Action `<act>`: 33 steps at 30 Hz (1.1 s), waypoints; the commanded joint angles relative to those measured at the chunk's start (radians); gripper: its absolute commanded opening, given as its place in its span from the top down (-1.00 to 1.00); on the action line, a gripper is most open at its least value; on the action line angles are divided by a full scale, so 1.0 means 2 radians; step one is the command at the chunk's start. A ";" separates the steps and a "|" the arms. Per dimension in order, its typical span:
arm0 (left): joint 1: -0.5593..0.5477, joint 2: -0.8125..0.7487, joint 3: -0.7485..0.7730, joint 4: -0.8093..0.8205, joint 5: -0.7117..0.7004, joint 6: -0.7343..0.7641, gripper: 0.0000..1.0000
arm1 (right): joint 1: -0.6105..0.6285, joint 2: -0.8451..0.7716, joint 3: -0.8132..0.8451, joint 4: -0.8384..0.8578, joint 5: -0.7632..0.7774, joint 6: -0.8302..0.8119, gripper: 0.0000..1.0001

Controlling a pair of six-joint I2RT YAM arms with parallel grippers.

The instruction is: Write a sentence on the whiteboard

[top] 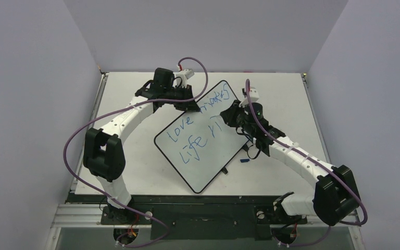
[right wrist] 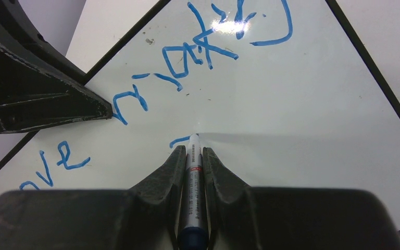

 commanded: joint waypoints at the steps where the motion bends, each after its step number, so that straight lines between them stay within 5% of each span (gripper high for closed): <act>1: -0.027 0.003 -0.012 -0.039 -0.010 0.042 1.00 | -0.009 -0.035 -0.003 0.011 -0.003 0.002 1.00; 33: -0.028 0.002 -0.012 -0.039 -0.008 0.041 1.00 | -0.068 0.016 -0.013 0.050 -0.029 0.055 1.00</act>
